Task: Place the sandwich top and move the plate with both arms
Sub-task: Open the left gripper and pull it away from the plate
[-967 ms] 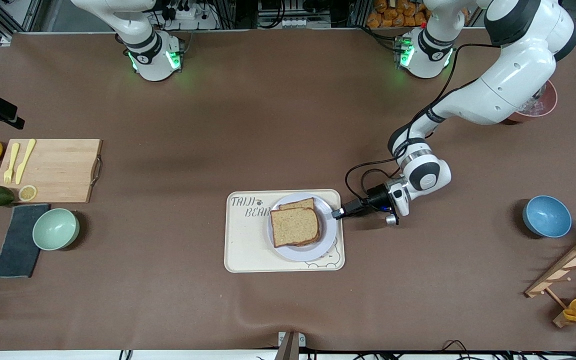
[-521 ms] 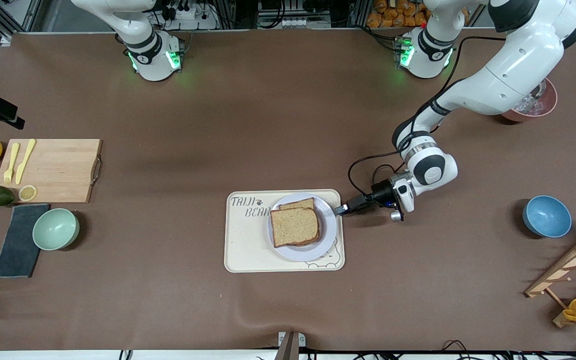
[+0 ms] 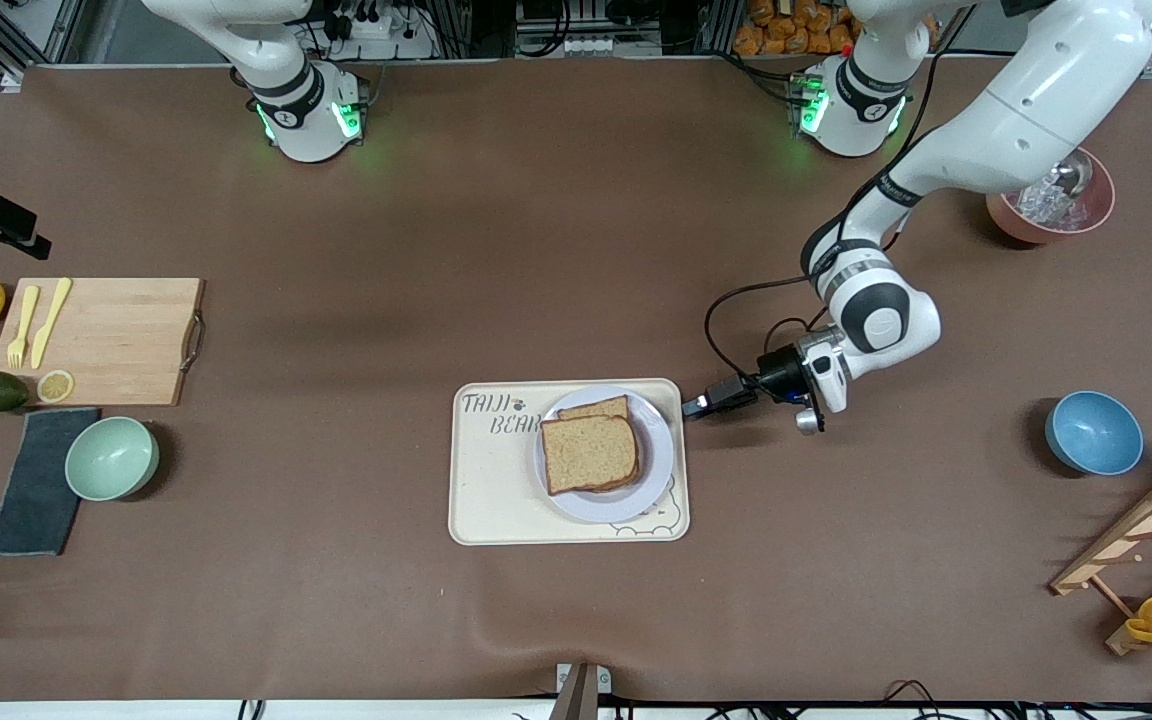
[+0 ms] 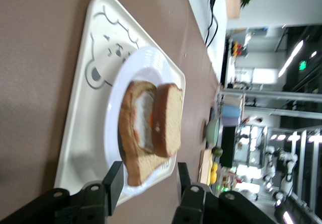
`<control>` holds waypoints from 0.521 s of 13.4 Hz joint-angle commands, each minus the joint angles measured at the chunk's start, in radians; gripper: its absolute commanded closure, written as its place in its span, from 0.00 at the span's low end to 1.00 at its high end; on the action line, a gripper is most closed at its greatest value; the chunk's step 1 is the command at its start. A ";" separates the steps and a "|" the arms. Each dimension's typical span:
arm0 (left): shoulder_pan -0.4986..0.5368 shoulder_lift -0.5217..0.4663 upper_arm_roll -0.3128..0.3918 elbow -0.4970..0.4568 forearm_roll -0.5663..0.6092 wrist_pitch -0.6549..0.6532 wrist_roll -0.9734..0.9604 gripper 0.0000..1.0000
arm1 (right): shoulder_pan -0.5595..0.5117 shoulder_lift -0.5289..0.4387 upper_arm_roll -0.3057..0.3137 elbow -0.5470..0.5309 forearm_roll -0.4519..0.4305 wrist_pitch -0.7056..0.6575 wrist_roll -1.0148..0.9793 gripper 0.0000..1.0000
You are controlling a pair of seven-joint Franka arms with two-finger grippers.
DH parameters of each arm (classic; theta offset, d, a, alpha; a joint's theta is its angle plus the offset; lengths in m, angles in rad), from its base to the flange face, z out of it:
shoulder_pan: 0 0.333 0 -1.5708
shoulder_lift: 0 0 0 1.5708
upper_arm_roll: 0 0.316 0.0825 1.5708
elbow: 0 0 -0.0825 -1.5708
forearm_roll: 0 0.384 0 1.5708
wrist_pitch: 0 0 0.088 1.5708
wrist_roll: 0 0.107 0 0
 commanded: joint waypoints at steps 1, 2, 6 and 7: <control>0.016 -0.141 0.002 -0.059 0.159 0.004 -0.210 0.50 | 0.005 0.013 -0.001 0.023 -0.007 -0.008 -0.006 0.00; 0.017 -0.166 0.002 -0.063 0.199 0.003 -0.256 0.50 | 0.005 0.013 -0.001 0.023 -0.007 -0.008 -0.006 0.00; 0.020 -0.279 0.004 -0.089 0.369 -0.006 -0.439 0.50 | 0.005 0.013 -0.001 0.023 -0.007 -0.008 -0.006 0.00; 0.026 -0.305 0.004 -0.086 0.458 -0.023 -0.521 0.50 | 0.005 0.013 -0.001 0.023 -0.007 -0.008 -0.006 0.00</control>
